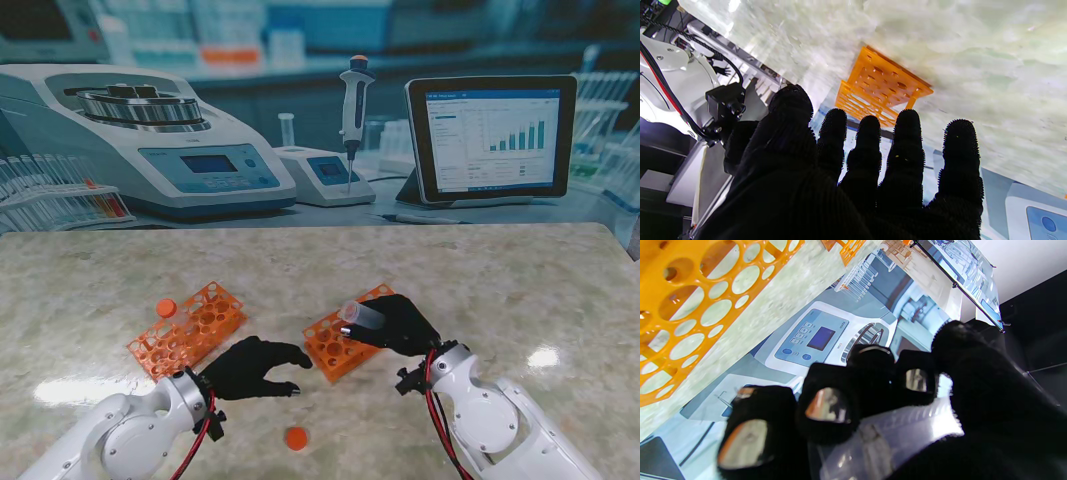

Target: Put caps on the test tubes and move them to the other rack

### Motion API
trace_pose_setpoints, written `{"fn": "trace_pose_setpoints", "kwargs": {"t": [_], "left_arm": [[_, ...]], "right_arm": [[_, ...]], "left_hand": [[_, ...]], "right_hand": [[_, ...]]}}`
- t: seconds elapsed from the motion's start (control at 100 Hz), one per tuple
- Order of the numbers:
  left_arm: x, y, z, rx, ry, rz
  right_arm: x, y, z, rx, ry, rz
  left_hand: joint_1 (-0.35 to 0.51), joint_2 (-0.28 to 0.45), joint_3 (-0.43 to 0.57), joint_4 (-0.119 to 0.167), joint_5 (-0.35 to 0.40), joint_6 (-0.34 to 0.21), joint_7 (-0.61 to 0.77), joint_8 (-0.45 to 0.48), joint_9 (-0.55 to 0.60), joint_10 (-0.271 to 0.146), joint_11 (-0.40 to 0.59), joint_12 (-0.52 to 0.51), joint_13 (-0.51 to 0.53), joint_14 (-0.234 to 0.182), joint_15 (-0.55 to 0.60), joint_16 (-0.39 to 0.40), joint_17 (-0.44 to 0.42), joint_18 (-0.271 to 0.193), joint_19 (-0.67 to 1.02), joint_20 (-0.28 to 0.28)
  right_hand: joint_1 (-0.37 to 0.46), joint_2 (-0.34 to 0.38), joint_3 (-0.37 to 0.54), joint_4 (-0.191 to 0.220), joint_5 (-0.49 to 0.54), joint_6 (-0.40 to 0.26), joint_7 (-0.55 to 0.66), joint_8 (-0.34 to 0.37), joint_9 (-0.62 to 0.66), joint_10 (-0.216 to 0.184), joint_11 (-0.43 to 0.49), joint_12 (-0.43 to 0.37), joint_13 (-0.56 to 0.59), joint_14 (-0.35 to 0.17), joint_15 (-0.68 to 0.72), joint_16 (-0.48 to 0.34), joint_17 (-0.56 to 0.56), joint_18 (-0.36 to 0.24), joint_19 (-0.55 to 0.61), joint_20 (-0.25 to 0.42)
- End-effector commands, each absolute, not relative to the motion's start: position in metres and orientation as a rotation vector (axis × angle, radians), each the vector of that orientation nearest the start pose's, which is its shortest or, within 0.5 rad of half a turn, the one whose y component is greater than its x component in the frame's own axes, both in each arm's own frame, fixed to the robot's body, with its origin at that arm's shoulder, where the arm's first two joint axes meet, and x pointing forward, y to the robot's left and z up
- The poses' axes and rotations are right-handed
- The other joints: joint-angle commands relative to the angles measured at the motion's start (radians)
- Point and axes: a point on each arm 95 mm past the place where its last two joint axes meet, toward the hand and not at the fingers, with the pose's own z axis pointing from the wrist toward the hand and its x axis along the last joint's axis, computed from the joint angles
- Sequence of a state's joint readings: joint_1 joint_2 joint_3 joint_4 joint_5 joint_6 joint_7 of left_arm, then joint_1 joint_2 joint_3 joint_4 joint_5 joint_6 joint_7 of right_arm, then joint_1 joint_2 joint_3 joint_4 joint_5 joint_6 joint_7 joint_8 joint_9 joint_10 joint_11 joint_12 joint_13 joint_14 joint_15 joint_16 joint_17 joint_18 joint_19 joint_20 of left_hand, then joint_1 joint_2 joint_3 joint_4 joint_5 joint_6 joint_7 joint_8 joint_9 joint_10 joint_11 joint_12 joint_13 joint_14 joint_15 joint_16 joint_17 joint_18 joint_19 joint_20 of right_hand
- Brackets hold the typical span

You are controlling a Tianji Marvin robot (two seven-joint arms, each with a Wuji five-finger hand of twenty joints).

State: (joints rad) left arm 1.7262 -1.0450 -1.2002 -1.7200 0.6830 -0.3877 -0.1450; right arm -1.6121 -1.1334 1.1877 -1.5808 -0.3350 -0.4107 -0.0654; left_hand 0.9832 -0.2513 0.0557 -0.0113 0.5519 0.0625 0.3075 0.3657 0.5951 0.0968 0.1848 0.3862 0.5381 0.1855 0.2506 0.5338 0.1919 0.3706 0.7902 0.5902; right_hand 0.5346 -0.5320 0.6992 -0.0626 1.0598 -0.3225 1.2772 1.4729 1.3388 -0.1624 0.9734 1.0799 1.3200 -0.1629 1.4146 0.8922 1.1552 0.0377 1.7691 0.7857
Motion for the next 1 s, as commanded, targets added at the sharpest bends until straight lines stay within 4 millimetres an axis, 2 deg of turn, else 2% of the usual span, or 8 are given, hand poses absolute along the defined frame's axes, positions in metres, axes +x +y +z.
{"fn": "trace_pose_setpoints", "kwargs": {"t": [0.0, 0.23, 0.52, 0.99], "left_arm": [[0.322, -0.045, -0.348, -1.336, 1.862, -1.932], [0.317, -0.053, -0.361, -1.342, 1.921, -1.931], [0.309, -0.057, -0.372, -1.310, 1.988, -1.907], [0.300, -0.060, -0.387, -1.277, 2.082, -1.839]], "right_arm": [[0.370, 0.037, -0.324, -1.680, -1.261, -2.467], [0.369, 0.035, -0.323, -1.676, -1.267, -2.475], [0.366, 0.032, -0.321, -1.668, -1.283, -2.492], [0.356, 0.031, -0.316, -1.655, -1.304, -2.519]], "left_hand": [[-0.017, -0.051, 0.108, -0.007, -0.002, 0.006, -0.027, -0.037, -0.032, -0.023, -0.011, -0.011, 0.008, -0.031, -0.005, -0.005, -0.010, -0.012, 0.000, 0.001], [-0.030, -0.094, 0.138, -0.014, 0.002, -0.006, -0.035, -0.044, -0.056, -0.016, -0.026, -0.016, -0.002, -0.036, -0.012, -0.009, -0.018, -0.011, -0.015, -0.006], [-0.076, -0.134, 0.193, -0.026, 0.015, -0.049, -0.036, -0.053, -0.074, -0.015, -0.040, -0.022, -0.053, -0.035, -0.036, -0.022, -0.132, -0.017, -0.129, -0.045], [-0.106, -0.163, 0.237, -0.036, 0.016, -0.097, -0.013, -0.044, -0.098, -0.011, -0.046, -0.011, -0.098, -0.030, -0.050, -0.023, -0.159, -0.020, -0.171, -0.034]], "right_hand": [[0.035, 0.010, 0.067, 0.053, 0.083, -0.043, 0.098, 0.055, 0.071, -0.002, 0.050, 0.024, 0.004, -0.050, 0.132, 0.057, 0.032, -0.026, 0.175, 0.013], [0.038, 0.009, 0.063, 0.052, 0.079, -0.041, 0.097, 0.056, 0.065, 0.002, 0.047, 0.024, 0.004, -0.046, 0.129, 0.055, 0.032, -0.027, 0.173, 0.013], [0.040, 0.010, 0.056, 0.051, 0.077, -0.041, 0.096, 0.057, 0.061, 0.001, 0.045, 0.023, 0.003, -0.040, 0.123, 0.052, 0.031, -0.029, 0.170, 0.012], [0.043, 0.011, 0.047, 0.049, 0.072, -0.041, 0.093, 0.060, 0.053, 0.005, 0.042, 0.020, 0.003, -0.035, 0.119, 0.049, 0.031, -0.029, 0.166, 0.010]]}}
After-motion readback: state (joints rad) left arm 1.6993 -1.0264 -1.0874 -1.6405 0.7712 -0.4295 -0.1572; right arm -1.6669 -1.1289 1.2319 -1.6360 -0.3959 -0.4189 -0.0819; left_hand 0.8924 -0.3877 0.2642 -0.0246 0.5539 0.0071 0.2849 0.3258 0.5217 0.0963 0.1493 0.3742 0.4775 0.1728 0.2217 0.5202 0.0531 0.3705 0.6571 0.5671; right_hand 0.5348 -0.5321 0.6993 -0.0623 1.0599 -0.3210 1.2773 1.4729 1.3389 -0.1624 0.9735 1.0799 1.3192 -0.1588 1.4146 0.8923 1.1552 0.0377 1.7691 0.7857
